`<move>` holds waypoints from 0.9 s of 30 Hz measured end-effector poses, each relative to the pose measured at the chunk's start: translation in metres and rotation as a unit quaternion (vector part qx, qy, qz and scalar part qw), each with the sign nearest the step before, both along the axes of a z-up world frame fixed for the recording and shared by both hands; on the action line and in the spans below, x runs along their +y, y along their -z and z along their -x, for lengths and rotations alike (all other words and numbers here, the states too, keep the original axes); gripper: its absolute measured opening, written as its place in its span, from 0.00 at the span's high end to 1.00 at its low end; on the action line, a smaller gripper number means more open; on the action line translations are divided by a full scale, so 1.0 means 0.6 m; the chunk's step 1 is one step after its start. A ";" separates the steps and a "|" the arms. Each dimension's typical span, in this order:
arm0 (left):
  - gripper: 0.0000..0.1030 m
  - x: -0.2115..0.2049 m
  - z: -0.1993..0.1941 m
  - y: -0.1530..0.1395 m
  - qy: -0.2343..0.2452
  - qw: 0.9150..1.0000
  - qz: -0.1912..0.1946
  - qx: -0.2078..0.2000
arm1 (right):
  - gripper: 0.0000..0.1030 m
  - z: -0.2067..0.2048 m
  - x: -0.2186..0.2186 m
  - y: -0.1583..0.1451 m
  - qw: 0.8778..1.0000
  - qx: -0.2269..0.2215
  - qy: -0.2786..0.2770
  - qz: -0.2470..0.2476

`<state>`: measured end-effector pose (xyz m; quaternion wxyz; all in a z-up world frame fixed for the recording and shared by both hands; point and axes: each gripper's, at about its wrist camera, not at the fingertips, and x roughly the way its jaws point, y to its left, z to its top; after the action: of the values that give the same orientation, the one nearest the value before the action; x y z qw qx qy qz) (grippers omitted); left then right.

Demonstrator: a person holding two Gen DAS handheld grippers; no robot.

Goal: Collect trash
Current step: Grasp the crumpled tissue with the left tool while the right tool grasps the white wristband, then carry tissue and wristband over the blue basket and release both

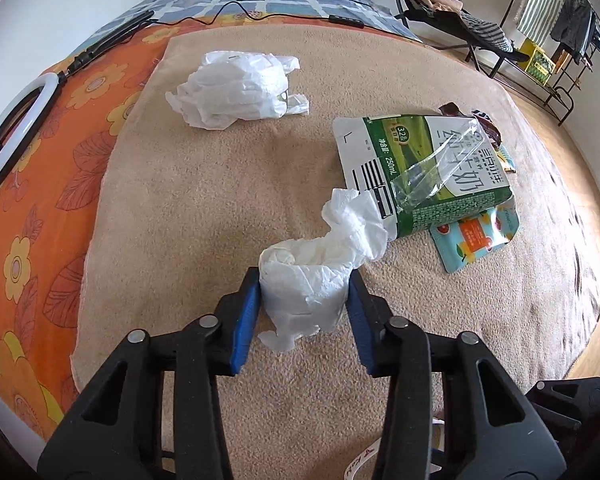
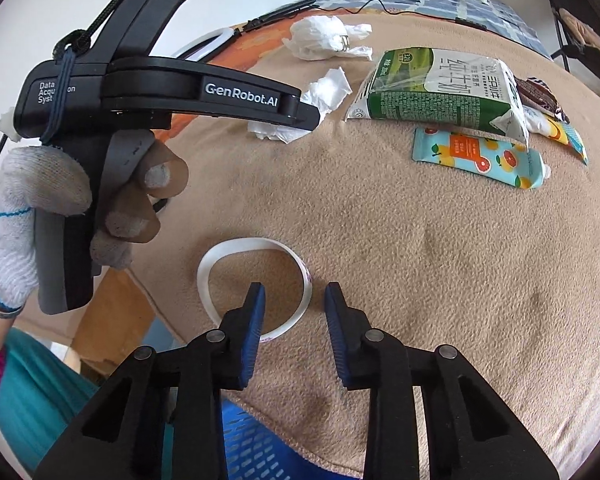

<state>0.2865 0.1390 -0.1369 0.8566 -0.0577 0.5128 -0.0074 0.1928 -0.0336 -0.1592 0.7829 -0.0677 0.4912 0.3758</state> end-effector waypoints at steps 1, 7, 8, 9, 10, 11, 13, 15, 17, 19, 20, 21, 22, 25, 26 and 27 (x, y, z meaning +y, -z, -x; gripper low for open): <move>0.61 -0.002 -0.001 0.001 0.000 1.000 -0.001 0.000 | 0.78 -0.001 0.004 0.001 1.000 -0.006 0.000 0.006; 0.70 -0.007 0.001 -0.004 0.004 1.000 -0.008 -0.011 | 0.95 0.006 0.017 0.001 0.998 -0.045 -0.007 0.035; 0.70 -0.006 0.001 -0.005 0.003 1.000 -0.007 -0.011 | 0.97 0.008 0.016 0.000 0.998 -0.047 -0.007 0.035; 0.71 -0.005 0.002 -0.007 0.003 1.000 -0.005 -0.013 | 0.98 0.008 0.015 0.000 0.998 -0.047 -0.007 0.033; 0.72 -0.003 0.003 -0.009 0.000 1.000 -0.004 -0.015 | 0.98 0.009 0.013 -0.001 0.999 -0.045 -0.006 0.029; 0.72 -0.002 0.004 -0.011 -0.002 1.000 -0.003 -0.016 | 0.98 0.009 0.009 -0.003 0.999 -0.043 -0.004 0.026; 0.72 0.002 0.006 -0.016 -0.004 1.000 0.000 -0.021 | 0.98 0.012 0.004 -0.010 0.999 -0.047 -0.002 0.020; 0.72 0.004 0.008 -0.021 -0.007 1.000 0.003 -0.025 | 0.98 0.010 0.001 -0.015 0.998 -0.057 0.001 0.018; 0.72 0.006 0.012 -0.027 -0.010 1.000 0.006 -0.029 | 0.98 0.006 -0.004 -0.022 0.998 -0.063 0.006 0.014; 0.72 0.007 0.015 -0.034 -0.010 0.999 0.007 -0.032 | 0.98 0.005 -0.011 -0.030 0.998 -0.064 0.012 0.009; 0.72 0.007 0.018 -0.037 -0.010 0.999 0.007 -0.034 | 0.98 0.005 -0.014 -0.033 0.998 -0.064 0.014 0.007; 0.72 0.008 0.022 -0.041 -0.010 0.999 0.007 -0.037 | 0.98 0.004 -0.018 -0.036 0.998 -0.065 0.017 0.006; 0.72 0.008 0.026 -0.045 -0.009 0.999 0.008 -0.040 | 0.98 0.004 -0.023 -0.039 0.998 -0.067 0.020 0.004; 0.72 0.011 0.040 -0.059 -0.009 0.999 0.010 -0.047 | 0.98 0.004 -0.037 -0.051 0.997 -0.071 0.029 0.002; 0.72 0.011 0.046 -0.064 -0.008 0.999 0.009 -0.050 | 0.98 0.004 -0.042 -0.055 0.997 -0.072 0.032 0.001; 0.72 0.011 0.051 -0.070 -0.008 0.999 0.008 -0.054 | 0.98 0.004 -0.048 -0.059 0.997 -0.075 0.035 0.000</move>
<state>0.2557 0.1456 -0.0952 0.8823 -0.0681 0.4656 -0.0072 0.1902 -0.0621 -0.1239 0.8300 -0.0787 0.4336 0.3419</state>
